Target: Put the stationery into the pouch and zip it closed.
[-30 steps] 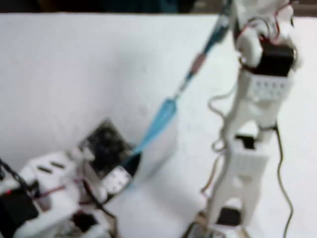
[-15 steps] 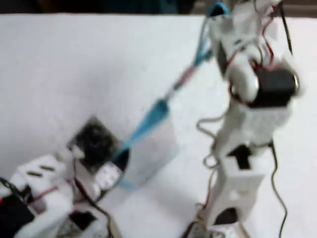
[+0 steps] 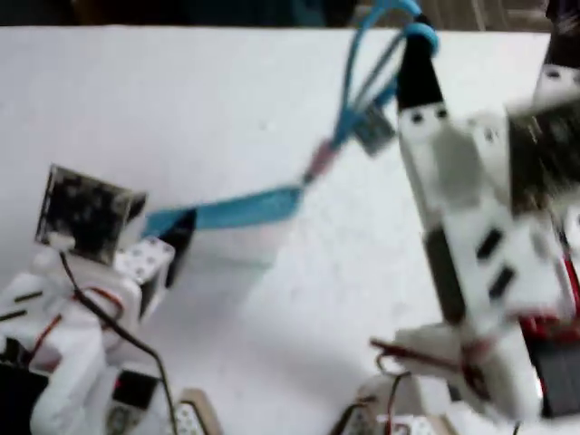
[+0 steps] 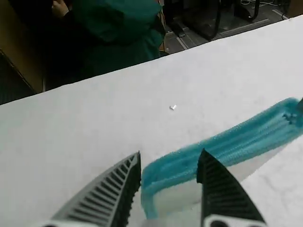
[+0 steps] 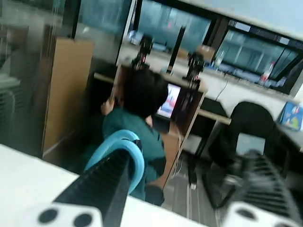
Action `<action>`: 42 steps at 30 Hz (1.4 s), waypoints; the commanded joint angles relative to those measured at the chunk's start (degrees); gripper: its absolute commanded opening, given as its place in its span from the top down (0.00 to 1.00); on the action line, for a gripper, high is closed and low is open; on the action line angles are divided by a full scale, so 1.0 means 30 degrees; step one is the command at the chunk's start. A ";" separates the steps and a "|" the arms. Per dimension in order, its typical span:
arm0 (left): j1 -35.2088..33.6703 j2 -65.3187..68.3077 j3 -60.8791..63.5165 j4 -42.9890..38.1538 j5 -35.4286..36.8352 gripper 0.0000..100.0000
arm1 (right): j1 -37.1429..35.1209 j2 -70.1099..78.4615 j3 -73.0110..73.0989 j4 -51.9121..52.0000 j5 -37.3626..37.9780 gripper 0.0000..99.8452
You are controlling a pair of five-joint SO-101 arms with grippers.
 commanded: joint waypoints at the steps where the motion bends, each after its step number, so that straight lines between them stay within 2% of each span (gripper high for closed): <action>1: -0.0278 0.0190 -0.0264 -0.0498 0.0440 0.78 | 0.0220 -0.1421 -0.0117 0.0396 0.0117 0.76; 4: -0.0308 0.0190 -0.0234 -0.0850 0.1612 0.76 | 0.1275 -0.2945 0.1993 0.0396 0.1553 0.79; 6: -0.0308 0.0190 -0.0264 -0.0850 0.2081 0.76 | 0.1187 -0.4352 0.4425 0.0396 0.2579 0.79; 9: -0.0484 0.0190 -0.0147 -0.0850 0.2403 0.76 | 0.0777 -0.7311 0.9641 0.0396 0.2813 0.79; 16: -0.5729 0.0190 -0.0088 -0.1055 0.3165 0.76 | -0.0278 -1.4784 2.8190 0.0015 0.2784 0.79; 21: -0.8542 0.0190 0.2198 -0.1846 0.3165 0.76 | -0.0337 -2.0967 4.0117 -0.4645 0.2784 0.79; 24: -0.9363 0.0190 0.4952 -0.3516 0.3077 0.76 | -0.0396 -2.4396 4.6154 -0.8308 0.2784 0.79; 27: -0.9744 0.0190 0.8000 -0.5714 0.1875 0.76 | -0.0396 -2.7062 5.1575 -1.1531 0.2784 0.79; 33: -0.9656 0.0190 1.3451 -0.9348 0.0322 0.76 | -0.0396 -3.1018 5.8081 -1.6689 0.2784 0.79; 38: -0.9685 0.0190 1.6791 -1.1575 0.0733 0.76 | -0.0337 -3.3011 5.9868 -1.6923 0.2872 0.79; 42: -0.9597 0.0190 1.8520 -1.3421 -0.0586 0.77 | -0.0425 -3.2835 6.0190 -1.6923 0.2813 0.79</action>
